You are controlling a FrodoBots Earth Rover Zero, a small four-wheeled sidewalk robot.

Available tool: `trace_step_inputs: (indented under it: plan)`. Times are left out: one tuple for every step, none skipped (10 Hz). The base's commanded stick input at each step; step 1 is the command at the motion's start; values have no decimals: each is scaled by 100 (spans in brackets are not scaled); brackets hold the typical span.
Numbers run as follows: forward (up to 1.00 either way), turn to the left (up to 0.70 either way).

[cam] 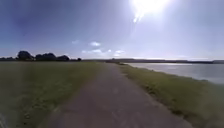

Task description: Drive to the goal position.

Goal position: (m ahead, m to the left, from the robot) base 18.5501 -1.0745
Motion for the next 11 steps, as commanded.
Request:
trace_step_inputs:
  plan:
    - [70, 0]
    - [70, 0]
    - [70, 0]
    - [70, 0]
    - [70, 0]
    - [70, 0]
    - [70, 0]
    - [70, 0]
    - [70, 0]
    - [70, 0]
    - [70, 0]
